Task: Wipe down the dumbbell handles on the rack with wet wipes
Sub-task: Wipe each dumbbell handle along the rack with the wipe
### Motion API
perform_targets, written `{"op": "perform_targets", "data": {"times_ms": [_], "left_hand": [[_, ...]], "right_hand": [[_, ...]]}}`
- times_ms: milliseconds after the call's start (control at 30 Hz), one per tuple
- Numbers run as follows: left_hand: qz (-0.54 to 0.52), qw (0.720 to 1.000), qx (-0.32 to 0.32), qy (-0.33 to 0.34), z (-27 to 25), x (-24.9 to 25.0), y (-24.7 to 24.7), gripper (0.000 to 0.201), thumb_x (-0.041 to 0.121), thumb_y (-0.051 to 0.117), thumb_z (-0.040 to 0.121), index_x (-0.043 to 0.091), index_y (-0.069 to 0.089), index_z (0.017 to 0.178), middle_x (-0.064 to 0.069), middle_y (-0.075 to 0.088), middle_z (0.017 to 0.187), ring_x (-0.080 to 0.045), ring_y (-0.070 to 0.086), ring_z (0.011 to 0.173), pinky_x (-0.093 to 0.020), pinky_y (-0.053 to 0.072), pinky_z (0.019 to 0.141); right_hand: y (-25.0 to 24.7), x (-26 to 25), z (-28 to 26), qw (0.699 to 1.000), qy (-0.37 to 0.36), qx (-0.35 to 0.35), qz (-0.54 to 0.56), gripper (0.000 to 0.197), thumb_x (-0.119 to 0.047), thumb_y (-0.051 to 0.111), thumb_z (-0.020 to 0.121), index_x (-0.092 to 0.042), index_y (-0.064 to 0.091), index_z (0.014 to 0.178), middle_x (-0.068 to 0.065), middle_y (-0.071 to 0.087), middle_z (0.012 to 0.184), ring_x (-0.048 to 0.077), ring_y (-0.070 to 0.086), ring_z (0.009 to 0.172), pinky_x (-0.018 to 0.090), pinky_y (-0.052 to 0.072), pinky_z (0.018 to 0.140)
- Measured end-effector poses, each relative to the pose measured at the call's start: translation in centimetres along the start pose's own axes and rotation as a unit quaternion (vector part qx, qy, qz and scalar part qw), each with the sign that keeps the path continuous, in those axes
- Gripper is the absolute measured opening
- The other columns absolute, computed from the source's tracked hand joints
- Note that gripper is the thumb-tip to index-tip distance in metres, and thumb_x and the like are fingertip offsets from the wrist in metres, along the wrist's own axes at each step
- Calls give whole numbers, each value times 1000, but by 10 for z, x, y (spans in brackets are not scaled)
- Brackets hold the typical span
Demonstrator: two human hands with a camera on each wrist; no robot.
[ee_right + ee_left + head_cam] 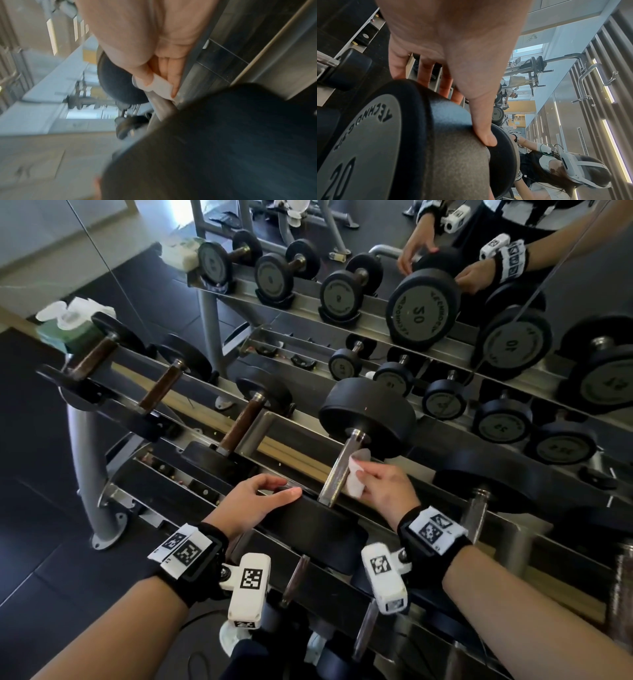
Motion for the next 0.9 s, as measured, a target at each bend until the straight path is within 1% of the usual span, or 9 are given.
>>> {"op": "perform_targets", "data": {"times_ms": [133,200,267,400,567,633,733,800,900], "left_hand": [[11,1000,-2,5,-2,3,1,67,64,71,57,30,64,114,5,68,110,-12,69,94,-25,56,78],[12,1000,3,6,-3,4,1,69,66,70,54,30,64,113,6,68,110,-10,69,93,-21,54,76],[13,1000,4,3,-3,4,1,68,66,70,55,30,64,113,6,67,111,-10,68,94,-24,55,79],[8,1000,7,-1,-2,1,0,67,63,71,59,28,64,115,4,68,112,-13,69,97,-34,56,90],[13,1000,2,-5,0,0,1,68,61,71,59,28,63,118,4,66,114,-14,67,100,-32,56,88],[1,1000,0,-5,0,0,1,65,59,72,59,28,64,116,2,67,112,-15,68,98,-29,57,82],[-8,1000,4,-3,0,2,1,63,58,74,58,28,66,113,1,68,110,-14,69,96,-29,58,82],[-14,1000,9,-3,0,1,1,63,59,75,57,28,67,111,2,69,110,-14,70,96,-28,58,81],[-21,1000,12,-4,0,0,1,65,61,76,53,28,68,109,1,70,109,-15,70,97,-33,58,86]], "right_hand": [[8,7,-11,997,-14,-49,-58,36,-11,57,96,-42,75,98,2,70,116,15,68,107,39,55,95],[-4,2,-3,1000,-9,-12,-25,37,-6,54,97,-36,77,94,5,71,114,19,68,105,44,54,97],[-16,-9,6,999,-30,31,-27,31,-5,52,98,-25,74,109,5,69,116,21,66,109,46,49,103],[-5,-11,9,998,-34,16,-52,30,-7,53,98,-18,68,122,9,63,126,20,62,112,41,50,102],[13,14,-20,989,-26,-84,-115,29,-18,58,97,-42,73,104,-11,72,111,9,64,109,33,52,99],[13,15,-20,985,-8,-114,-126,26,-21,64,94,-44,76,96,-11,74,104,10,66,106,35,53,98],[-13,2,0,999,-4,-11,-46,35,-10,61,94,-36,79,79,-2,75,94,27,68,105,47,53,98],[-23,-9,13,998,-27,46,-33,34,-4,54,96,-27,78,90,2,72,103,28,66,109,49,48,103],[-10,-11,17,997,-40,40,-58,27,-6,54,97,-12,70,119,10,66,121,27,62,114,47,45,106]]}}
Point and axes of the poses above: each hand's wrist, its own z-axis towards the middle knuckle, its own y-axis out of the palm, x = y × z, the point moved 8 cm from there along z, towards the middle knuckle
